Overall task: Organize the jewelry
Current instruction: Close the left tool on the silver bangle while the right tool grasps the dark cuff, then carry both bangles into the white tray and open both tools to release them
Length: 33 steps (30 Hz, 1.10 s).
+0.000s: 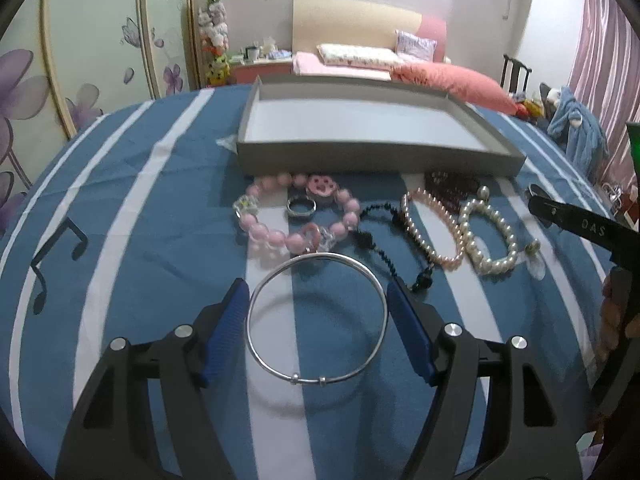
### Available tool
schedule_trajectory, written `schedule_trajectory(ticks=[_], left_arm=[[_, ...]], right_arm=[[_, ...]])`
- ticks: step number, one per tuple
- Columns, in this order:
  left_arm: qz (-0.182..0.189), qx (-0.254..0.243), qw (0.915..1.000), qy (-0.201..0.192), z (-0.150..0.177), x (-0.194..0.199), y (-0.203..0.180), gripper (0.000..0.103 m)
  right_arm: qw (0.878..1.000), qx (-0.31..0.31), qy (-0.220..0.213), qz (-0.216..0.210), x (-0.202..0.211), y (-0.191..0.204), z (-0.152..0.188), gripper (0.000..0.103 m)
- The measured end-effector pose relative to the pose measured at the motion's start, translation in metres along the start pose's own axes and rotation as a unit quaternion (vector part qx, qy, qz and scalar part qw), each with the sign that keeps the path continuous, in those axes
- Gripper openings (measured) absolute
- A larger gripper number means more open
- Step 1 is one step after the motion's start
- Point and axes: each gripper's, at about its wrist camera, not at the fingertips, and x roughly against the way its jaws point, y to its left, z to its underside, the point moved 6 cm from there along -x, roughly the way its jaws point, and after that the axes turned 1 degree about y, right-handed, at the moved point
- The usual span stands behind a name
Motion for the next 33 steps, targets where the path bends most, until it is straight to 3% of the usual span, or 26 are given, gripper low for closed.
schedule_trajectory(ticks=[8,13,23,27,33], left_arm=[[-0.007,-0.001,0.9982,-0.06,-0.013,0.028,-0.003,0.069],[-0.023,-0.008,0.9914,-0.129,-0.031,0.057,-0.007,0.069],[-0.052,-0.024,0.9693,-0.239,-0.072,0.098,-0.02,0.069],[-0.064,-0.028,0.9596,-0.272,-0.089,0.106,-0.024,0.069],[-0.073,-0.03,0.9549,-0.286,-0.109,0.099,-0.028,0.069]], right_arm=[[0.997,0.006,-0.068,-0.032,0.035,0.017,-0.005,0.067],[0.99,0.016,-0.134,-0.041,0.062,0.027,-0.015,0.067],[0.955,0.049,-0.291,-0.015,0.115,0.047,-0.035,0.067],[0.947,0.048,-0.316,-0.01,0.12,0.049,-0.045,0.067],[0.944,0.049,-0.327,-0.004,0.11,0.047,-0.062,0.067]])
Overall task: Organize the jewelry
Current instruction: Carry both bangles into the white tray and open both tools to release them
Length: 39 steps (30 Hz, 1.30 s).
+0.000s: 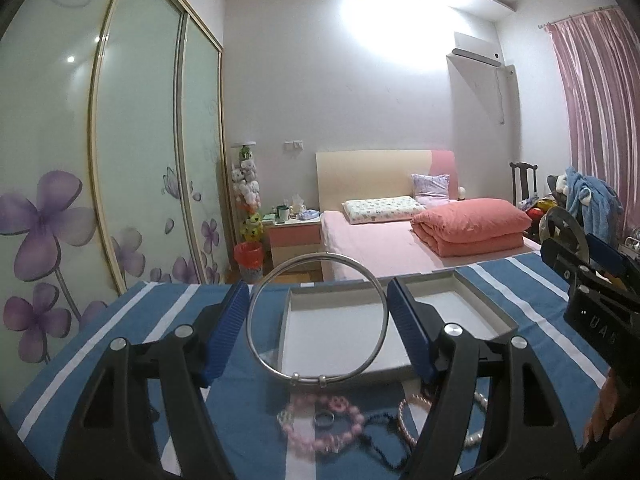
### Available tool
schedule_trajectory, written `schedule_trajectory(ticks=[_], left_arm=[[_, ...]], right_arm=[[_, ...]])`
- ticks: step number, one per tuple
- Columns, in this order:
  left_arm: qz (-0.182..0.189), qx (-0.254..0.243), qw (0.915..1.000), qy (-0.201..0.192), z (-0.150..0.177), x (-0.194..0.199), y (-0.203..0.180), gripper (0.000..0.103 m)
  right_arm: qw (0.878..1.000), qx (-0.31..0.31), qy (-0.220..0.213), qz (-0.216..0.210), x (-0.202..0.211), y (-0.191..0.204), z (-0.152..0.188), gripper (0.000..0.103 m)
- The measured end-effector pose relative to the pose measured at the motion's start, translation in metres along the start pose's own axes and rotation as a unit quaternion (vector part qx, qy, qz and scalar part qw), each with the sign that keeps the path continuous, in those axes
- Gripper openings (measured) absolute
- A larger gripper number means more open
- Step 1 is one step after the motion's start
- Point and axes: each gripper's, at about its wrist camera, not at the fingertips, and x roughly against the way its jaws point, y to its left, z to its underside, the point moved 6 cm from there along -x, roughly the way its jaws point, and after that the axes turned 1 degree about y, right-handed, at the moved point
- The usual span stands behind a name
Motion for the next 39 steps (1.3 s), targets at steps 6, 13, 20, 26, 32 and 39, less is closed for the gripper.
schedule_trajectory(ticks=[6,13,20,26,32,39], left_arm=[[-0.005,0.005,1.0,0.006,-0.006,-0.028,-0.001,0.069],[-0.001,0.006,0.9995,0.03,0.001,-0.073,-0.008,0.069],[0.002,0.009,0.997,0.077,0.017,-0.122,-0.008,0.069],[0.016,0.001,0.9905,0.137,0.038,-0.155,-0.014,0.069],[0.023,0.002,0.9835,0.18,0.053,-0.177,-0.016,0.07],[0.02,0.012,0.9786,0.204,0.061,-0.185,-0.01,0.07]], right_arm=[[1.0,-0.004,0.012,0.0,-0.021,0.001,0.001,0.067],[0.999,0.005,0.04,0.0,-0.058,0.005,0.01,0.067],[0.995,0.01,0.103,0.004,-0.1,0.008,0.033,0.067],[0.982,0.015,0.186,-0.003,-0.128,0.011,0.058,0.067],[0.967,0.006,0.256,-0.013,-0.144,0.012,0.078,0.068],[0.959,0.01,0.281,-0.022,-0.142,0.009,0.082,0.078]])
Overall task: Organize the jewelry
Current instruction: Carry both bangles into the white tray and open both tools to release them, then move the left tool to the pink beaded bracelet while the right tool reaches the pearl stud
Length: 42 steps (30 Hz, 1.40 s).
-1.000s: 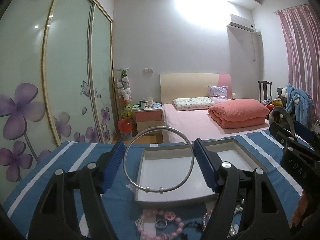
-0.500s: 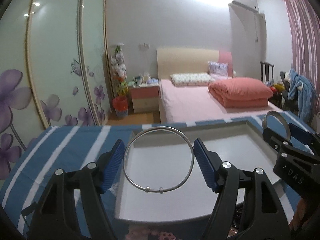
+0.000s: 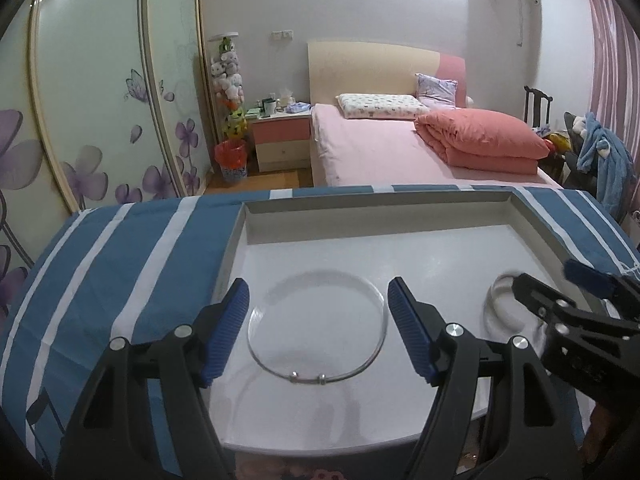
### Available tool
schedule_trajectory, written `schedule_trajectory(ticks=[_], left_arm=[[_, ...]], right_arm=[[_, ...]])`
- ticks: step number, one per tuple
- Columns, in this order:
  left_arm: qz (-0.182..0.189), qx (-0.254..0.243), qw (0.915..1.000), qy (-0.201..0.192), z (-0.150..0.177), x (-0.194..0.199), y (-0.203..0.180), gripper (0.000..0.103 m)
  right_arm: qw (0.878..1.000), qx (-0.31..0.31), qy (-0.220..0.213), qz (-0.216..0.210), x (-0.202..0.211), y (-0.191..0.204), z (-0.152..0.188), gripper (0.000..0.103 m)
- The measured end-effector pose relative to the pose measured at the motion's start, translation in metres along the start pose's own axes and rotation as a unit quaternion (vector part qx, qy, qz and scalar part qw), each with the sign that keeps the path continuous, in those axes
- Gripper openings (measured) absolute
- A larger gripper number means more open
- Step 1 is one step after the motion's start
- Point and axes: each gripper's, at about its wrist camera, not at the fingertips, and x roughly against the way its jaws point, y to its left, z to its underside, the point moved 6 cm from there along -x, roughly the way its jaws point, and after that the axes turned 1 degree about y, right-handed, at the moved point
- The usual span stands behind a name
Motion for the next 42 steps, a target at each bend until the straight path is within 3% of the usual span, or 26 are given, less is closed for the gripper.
schedule_trajectory(ticks=[5,11,18,24,31,42], left_arm=[[-0.004,0.01,0.9997,-0.023,-0.007,0.023,0.011,0.071],[-0.017,0.02,0.998,-0.057,-0.009,0.063,0.029,0.078],[-0.026,0.033,0.9962,-0.076,0.019,0.116,0.057,0.085],[-0.017,0.034,0.9981,-0.049,0.061,0.134,0.068,0.086],[-0.006,0.031,0.9995,-0.005,0.101,0.132,0.071,0.086],[0.005,0.021,0.9997,0.014,0.116,0.131,0.059,0.086]], right_arm=[[1.0,-0.009,-0.023,-0.003,0.026,-0.007,-0.005,0.078],[0.998,-0.029,-0.054,-0.005,0.067,-0.022,-0.011,0.078],[0.997,-0.025,-0.066,-0.014,0.106,-0.027,0.008,0.078],[1.0,-0.009,-0.023,-0.02,0.107,-0.026,0.051,0.076],[0.998,0.002,0.054,-0.028,0.089,-0.024,0.1,0.055],[0.996,0.006,0.084,-0.011,0.07,-0.021,0.118,0.035]])
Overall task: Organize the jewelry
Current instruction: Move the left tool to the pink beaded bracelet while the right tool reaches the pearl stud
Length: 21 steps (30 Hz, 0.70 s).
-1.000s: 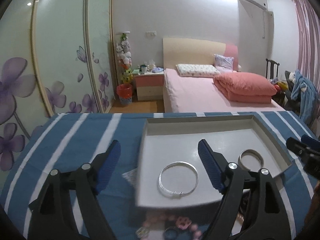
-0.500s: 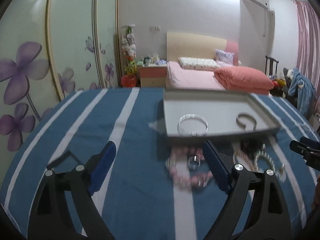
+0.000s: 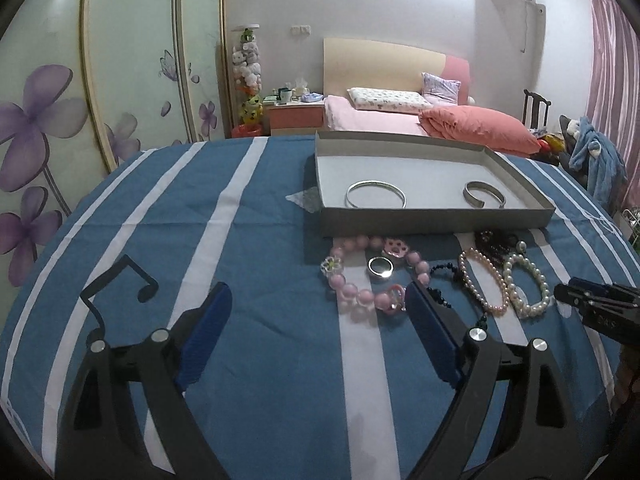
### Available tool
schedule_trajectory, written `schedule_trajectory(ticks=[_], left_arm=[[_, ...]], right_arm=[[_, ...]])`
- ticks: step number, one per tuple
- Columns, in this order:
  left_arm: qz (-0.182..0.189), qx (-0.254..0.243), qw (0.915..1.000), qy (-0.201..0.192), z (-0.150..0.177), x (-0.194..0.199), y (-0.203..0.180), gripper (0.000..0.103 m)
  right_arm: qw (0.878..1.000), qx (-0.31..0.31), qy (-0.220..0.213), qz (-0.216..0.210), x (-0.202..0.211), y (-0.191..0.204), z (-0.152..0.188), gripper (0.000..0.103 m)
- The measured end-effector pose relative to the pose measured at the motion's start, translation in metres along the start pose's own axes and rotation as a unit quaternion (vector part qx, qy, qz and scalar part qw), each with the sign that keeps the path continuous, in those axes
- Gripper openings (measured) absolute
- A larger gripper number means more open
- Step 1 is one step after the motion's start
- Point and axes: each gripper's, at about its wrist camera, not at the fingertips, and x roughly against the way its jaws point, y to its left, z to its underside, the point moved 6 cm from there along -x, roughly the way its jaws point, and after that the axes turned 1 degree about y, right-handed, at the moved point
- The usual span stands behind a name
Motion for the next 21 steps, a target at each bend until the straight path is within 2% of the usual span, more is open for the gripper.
schedule_trajectory(ticks=[3,7,14,21], left_arm=[[0.002,-0.001,1.0,0.005,0.001,-0.003,-0.001,0.086],[0.003,0.001,0.9999,0.011,0.0,-0.008,-0.003,0.084],[0.004,0.029,0.9981,0.055,-0.006,-0.037,0.0,0.054],[-0.01,0.017,0.9964,0.082,-0.01,-0.066,-0.001,0.048]], right_arm=[[1.0,-0.001,-0.001,0.004,-0.002,0.0,-0.002,0.033],[1.0,0.003,-0.001,0.016,-0.003,-0.001,-0.002,0.018],[1.0,0.003,-0.001,0.014,-0.003,-0.003,-0.001,0.018],[1.0,0.002,-0.001,0.013,-0.003,-0.002,-0.001,0.018]])
